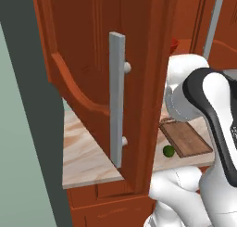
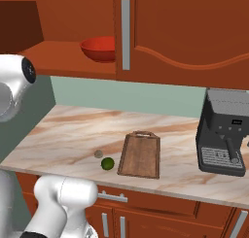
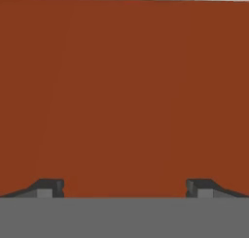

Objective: Open the cabinet. Place the bowl and condiment on the counter. Then place the lime and garlic on the cutting board.

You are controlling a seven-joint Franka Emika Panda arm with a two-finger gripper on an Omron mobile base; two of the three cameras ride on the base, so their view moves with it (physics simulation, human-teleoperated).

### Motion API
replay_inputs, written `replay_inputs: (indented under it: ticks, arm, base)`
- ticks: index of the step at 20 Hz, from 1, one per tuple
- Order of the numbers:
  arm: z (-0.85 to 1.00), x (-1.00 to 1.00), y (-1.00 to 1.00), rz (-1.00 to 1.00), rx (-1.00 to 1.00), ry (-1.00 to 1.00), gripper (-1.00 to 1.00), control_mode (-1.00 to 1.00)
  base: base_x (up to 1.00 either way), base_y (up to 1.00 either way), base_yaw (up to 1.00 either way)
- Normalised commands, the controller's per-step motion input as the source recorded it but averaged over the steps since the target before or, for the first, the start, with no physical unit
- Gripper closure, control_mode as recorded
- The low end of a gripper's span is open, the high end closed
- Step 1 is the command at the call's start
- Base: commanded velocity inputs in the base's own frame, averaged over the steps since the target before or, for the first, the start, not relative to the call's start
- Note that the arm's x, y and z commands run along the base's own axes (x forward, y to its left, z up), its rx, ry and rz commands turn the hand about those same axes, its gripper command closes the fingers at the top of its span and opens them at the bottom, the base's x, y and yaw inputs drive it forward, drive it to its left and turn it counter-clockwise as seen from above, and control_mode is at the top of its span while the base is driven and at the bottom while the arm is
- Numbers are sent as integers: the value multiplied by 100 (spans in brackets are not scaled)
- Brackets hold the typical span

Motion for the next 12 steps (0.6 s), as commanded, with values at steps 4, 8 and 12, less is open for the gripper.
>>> replay_inputs:
  ticks: [4,8,12]
  arm:
    - [2,-22,79,0,0,19,-100,-100]
    - [0,-22,80,0,0,17,-100,-100]
    - [1,-30,32,0,0,10,-100,-100]
  base:
    - [0,0,0]
    - [0,0,0]
    - [0,0,0]
